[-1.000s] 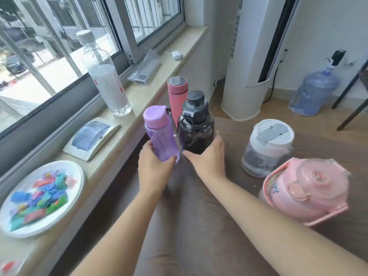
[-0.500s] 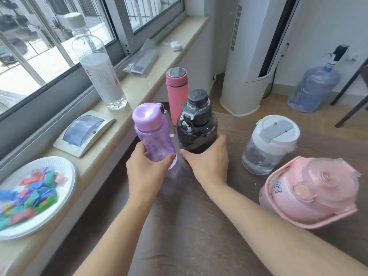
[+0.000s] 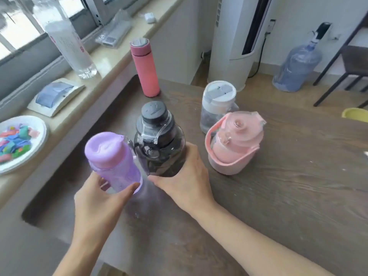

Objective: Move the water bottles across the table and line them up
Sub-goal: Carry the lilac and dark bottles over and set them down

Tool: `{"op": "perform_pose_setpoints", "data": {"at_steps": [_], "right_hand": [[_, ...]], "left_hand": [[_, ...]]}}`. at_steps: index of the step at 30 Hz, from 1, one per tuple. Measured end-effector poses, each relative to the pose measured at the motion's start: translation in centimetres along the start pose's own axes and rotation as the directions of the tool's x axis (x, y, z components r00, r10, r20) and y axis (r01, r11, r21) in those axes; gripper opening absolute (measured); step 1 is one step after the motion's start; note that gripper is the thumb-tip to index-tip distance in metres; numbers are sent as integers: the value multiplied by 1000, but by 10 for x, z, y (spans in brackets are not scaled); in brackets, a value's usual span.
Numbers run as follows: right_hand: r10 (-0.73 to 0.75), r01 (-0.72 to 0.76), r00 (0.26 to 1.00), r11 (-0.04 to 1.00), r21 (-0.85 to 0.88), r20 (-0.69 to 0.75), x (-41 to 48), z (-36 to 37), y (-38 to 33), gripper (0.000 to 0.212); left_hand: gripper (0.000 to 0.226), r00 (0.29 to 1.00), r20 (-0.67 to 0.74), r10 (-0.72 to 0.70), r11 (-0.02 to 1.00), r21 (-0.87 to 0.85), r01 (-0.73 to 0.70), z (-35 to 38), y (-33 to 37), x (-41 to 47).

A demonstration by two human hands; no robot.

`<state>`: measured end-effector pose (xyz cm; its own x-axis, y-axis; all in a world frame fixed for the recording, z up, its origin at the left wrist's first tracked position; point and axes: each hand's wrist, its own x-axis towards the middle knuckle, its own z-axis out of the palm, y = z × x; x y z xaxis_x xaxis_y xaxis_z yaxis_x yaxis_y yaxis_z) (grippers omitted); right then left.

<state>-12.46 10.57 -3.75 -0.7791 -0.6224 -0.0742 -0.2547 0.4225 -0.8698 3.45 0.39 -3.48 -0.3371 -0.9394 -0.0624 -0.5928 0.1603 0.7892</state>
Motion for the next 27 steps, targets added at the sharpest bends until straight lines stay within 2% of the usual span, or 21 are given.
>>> {"op": "perform_pose_setpoints", "data": {"at_steps": [4, 9, 14, 21, 27], "right_hand": [[17, -17, 997, 1000, 0, 70, -49, -47, 23, 92], [78, -78, 994, 997, -2, 75, -106, -109, 60, 93], [155, -154, 987, 988, -29, 35, -147, -180, 103, 87], [279, -287, 945, 957, -29, -172, -195, -290, 163, 92], [385, -403, 824, 914, 47, -416, -236, -376, 230, 92]], "left_hand": [[46, 999, 24, -46, 998, 47, 45, 7, 8, -65], [61, 992, 97, -75, 995, 66, 68, 36, 28, -126], [64, 982, 187, -21, 997, 78, 6, 87, 57, -171], [48, 898, 402, 177, 982, -17, -187, 184, 130, -231], [48, 756, 573, 316, 948, -164, -272, 276, 197, -294]]}}
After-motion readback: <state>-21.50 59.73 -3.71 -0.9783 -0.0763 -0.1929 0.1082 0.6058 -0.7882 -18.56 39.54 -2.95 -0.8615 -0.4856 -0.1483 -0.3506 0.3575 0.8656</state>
